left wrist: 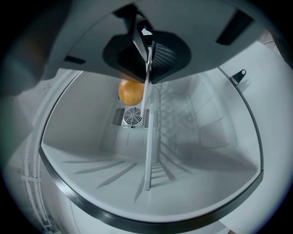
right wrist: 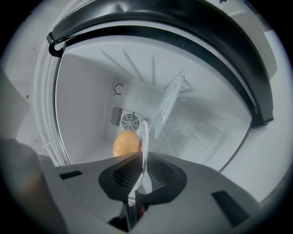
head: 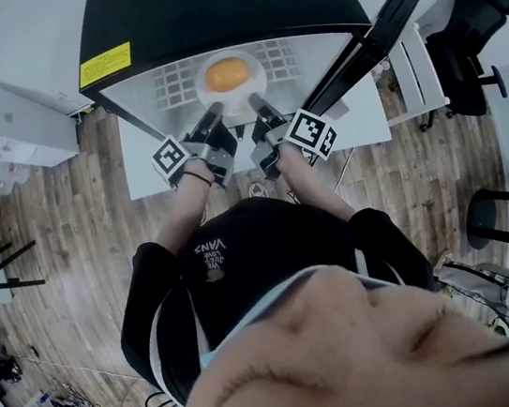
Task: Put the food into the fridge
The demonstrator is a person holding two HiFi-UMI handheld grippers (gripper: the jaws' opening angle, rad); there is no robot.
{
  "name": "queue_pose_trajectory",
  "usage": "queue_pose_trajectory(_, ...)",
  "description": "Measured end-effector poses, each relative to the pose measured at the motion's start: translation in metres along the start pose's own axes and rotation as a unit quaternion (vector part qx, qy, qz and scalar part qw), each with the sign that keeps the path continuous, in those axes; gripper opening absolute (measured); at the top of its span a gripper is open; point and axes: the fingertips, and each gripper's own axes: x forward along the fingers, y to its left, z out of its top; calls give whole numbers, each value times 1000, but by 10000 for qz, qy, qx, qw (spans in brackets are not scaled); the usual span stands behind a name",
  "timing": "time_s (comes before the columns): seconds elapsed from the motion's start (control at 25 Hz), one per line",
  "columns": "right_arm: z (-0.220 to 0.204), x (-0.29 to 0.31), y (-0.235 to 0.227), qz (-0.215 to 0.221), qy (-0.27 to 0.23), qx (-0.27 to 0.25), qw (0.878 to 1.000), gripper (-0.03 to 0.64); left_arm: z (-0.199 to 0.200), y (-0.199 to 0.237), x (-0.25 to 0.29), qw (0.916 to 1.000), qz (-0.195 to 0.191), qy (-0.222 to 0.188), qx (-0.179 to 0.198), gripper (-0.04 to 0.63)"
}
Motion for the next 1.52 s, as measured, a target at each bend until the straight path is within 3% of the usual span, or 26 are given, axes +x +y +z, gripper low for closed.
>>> queue_pose_trajectory(0.96, 10, 11, 0, 34, -87, -29, 10000, 35, 8, -5, 10, 9993, -218, -190, -250, 28)
queue_pose_trajectory(1.52, 19, 15, -2, -57, -299, 90, 9995, 35, 13, -14, -3, 9988, -257, -428, 9, 48)
